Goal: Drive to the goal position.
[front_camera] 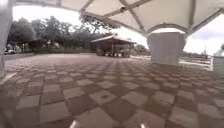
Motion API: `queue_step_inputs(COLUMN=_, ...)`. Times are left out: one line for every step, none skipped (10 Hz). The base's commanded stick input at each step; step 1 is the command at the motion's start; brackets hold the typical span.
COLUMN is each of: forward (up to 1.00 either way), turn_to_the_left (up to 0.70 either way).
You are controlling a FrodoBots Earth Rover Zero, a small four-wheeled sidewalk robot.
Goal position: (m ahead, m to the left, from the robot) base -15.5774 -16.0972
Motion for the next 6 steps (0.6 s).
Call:
queue_step_inputs(forward=0.00, turn_to_the_left=-0.45)
queue_step_inputs(forward=0.00, turn_to_the_left=-0.45)
queue_step_inputs(forward=0.00, turn_to_the_left=-0.45)
queue_step_inputs(forward=0.00, turn_to_the_left=-0.45)
queue_step_inputs(forward=0.00, turn_to_the_left=-0.45)
queue_step_inputs(forward=0.00, turn_to_the_left=-0.45)
